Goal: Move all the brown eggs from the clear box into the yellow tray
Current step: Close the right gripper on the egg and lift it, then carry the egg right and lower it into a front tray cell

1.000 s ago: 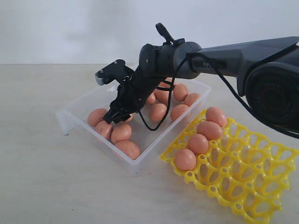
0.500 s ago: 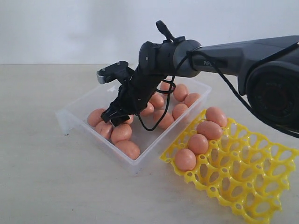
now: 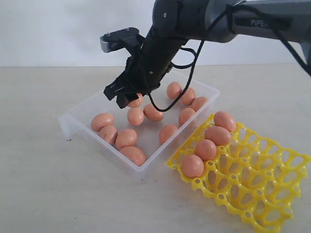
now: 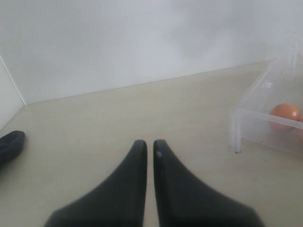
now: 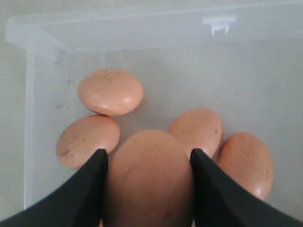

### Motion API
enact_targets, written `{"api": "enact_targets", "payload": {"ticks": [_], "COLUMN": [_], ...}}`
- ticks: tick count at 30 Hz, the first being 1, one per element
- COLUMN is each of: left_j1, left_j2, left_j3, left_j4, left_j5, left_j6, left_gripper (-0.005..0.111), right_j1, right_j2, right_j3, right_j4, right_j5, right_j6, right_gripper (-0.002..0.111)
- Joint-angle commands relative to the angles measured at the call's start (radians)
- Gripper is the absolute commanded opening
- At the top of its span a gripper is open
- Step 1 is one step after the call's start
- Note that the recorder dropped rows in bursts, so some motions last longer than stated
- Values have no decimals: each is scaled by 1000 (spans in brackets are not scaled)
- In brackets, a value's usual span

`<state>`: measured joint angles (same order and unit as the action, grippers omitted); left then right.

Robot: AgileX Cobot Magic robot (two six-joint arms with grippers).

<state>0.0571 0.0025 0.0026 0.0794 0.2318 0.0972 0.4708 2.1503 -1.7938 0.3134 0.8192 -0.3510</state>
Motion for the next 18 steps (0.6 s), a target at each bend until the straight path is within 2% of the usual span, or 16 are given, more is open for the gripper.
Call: {"api": "enact_targets", "payload": {"ticks": [1,5,10,12,15,18], "left_j1": [-7,-7,-7,-7,-7,-7], "left_j2": [-3,-3,-3,-3,-3,-3], "left_j3": [-3,-3,-3,-3,-3,-3], "left_j4": [-5,-5,-5,-5,-5,-5], "left_j5": [-7,-7,-7,-7,-7,-7], "left_j6": [-3,-3,-3,-3,-3,-3], "left_gripper": [4,4,4,4,4,4], "right_j1": [-5,-2,-2,-4,-23,-79], "right_j2": [-147,-352,-590,-657,-710,-717], "right_j3": [229,543,982,1107,1249,1346], "right_j4": [54,77,117,209,455,710], "right_j5": [-271,-665,-1267,-1441,-1639,-1760], "right_j6": [39,39,39,39,86,254], "right_gripper": [0,0,0,0,0,0]}}
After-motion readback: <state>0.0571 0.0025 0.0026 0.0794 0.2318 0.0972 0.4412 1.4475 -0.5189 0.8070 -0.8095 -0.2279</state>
